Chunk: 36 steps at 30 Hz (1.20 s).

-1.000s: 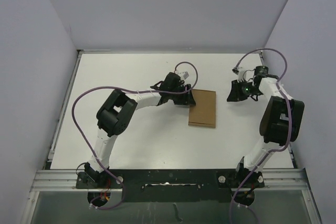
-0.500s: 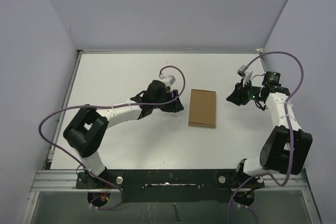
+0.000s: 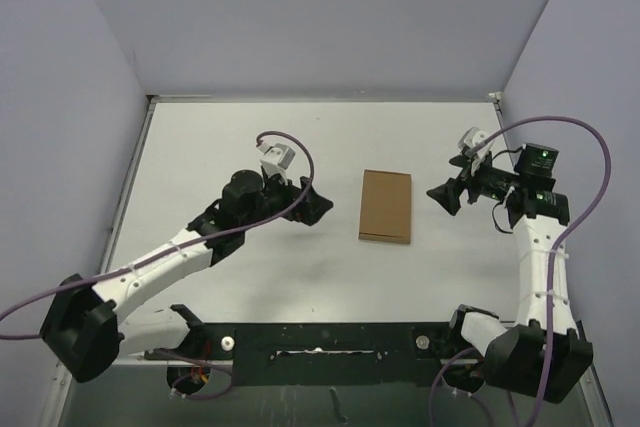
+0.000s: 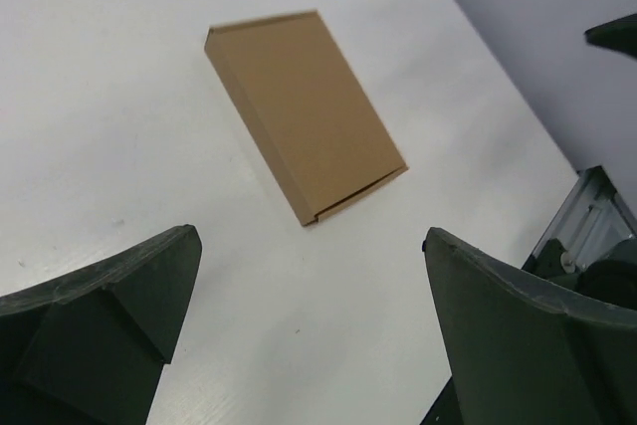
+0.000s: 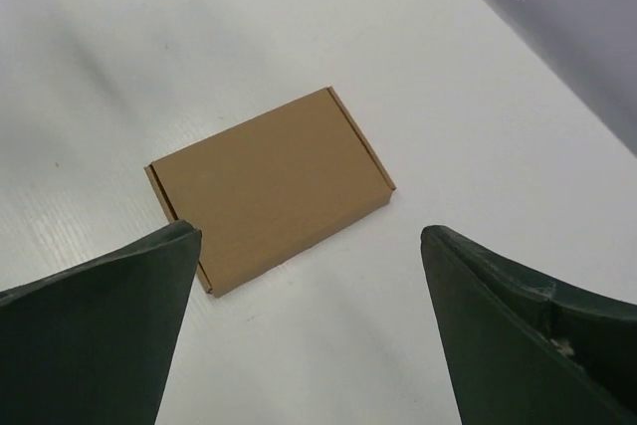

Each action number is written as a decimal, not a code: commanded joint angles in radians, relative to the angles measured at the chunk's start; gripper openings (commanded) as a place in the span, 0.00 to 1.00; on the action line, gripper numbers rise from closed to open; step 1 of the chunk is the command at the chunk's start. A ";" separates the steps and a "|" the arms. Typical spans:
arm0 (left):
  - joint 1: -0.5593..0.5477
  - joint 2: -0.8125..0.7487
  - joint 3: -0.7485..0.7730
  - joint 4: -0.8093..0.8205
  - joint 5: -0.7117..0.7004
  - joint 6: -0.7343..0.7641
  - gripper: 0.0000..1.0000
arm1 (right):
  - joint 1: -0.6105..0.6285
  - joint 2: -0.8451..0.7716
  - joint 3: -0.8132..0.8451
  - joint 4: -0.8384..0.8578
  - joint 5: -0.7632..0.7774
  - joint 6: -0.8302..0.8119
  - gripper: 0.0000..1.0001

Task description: Fold the paper box

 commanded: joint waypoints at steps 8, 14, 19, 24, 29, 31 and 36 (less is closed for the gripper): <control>0.046 -0.330 0.206 -0.255 -0.082 0.061 0.98 | -0.010 -0.034 0.303 0.002 0.078 0.409 0.98; 0.047 -0.386 0.310 -0.402 -0.081 0.079 0.98 | -0.011 -0.026 0.368 0.032 0.055 0.611 0.98; 0.047 -0.399 0.363 -0.446 -0.075 0.075 0.98 | -0.013 -0.030 0.463 -0.029 0.040 0.595 0.98; 0.047 -0.387 0.423 -0.477 -0.057 0.071 0.98 | -0.014 -0.054 0.539 -0.060 0.082 0.670 0.98; 0.047 -0.372 0.483 -0.486 -0.032 0.066 0.98 | -0.013 -0.086 0.601 -0.086 0.186 0.751 0.98; 0.047 -0.363 0.503 -0.489 -0.023 0.062 0.98 | -0.012 -0.097 0.623 -0.105 0.197 0.754 0.98; 0.047 -0.338 0.545 -0.513 -0.024 0.060 0.98 | -0.014 -0.116 0.653 -0.129 0.198 0.741 0.98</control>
